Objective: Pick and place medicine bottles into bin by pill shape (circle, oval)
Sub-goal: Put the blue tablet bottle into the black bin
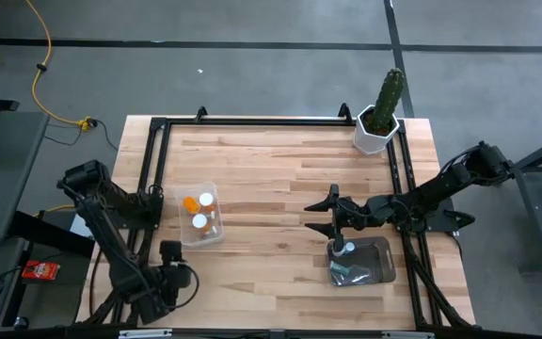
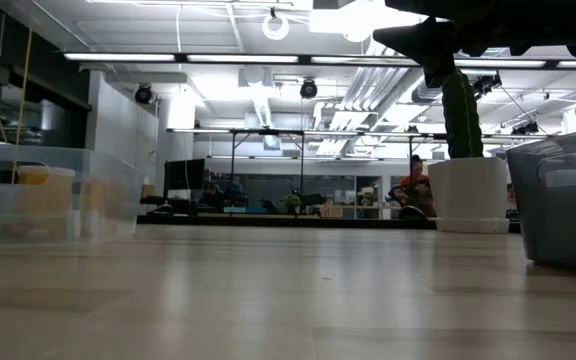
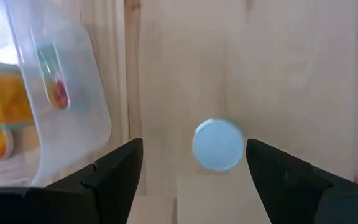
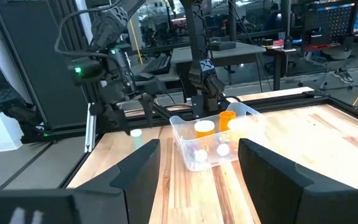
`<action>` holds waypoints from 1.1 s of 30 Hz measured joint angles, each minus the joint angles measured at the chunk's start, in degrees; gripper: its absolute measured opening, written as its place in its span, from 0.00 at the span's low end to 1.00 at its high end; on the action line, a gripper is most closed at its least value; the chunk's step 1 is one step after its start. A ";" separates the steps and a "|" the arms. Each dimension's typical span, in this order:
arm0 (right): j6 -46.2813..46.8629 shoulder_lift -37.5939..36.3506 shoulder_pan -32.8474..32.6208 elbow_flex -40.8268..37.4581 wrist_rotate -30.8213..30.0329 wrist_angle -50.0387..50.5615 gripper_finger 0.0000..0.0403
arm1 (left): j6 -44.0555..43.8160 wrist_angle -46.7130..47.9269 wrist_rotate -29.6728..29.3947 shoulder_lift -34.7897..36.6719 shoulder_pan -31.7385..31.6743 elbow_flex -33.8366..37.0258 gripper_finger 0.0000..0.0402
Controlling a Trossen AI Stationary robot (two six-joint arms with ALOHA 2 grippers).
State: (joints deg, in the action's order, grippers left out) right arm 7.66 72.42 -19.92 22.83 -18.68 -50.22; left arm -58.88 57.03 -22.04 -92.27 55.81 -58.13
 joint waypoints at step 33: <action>-0.09 0.00 0.00 0.00 -0.65 0.00 0.52 | 0.99 -4.65 0.85 0.00 -0.04 1.81 0.30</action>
State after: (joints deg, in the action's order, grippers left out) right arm 7.57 72.42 -19.92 22.83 -19.33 -50.22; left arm -57.89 52.38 -21.19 -92.27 55.77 -56.31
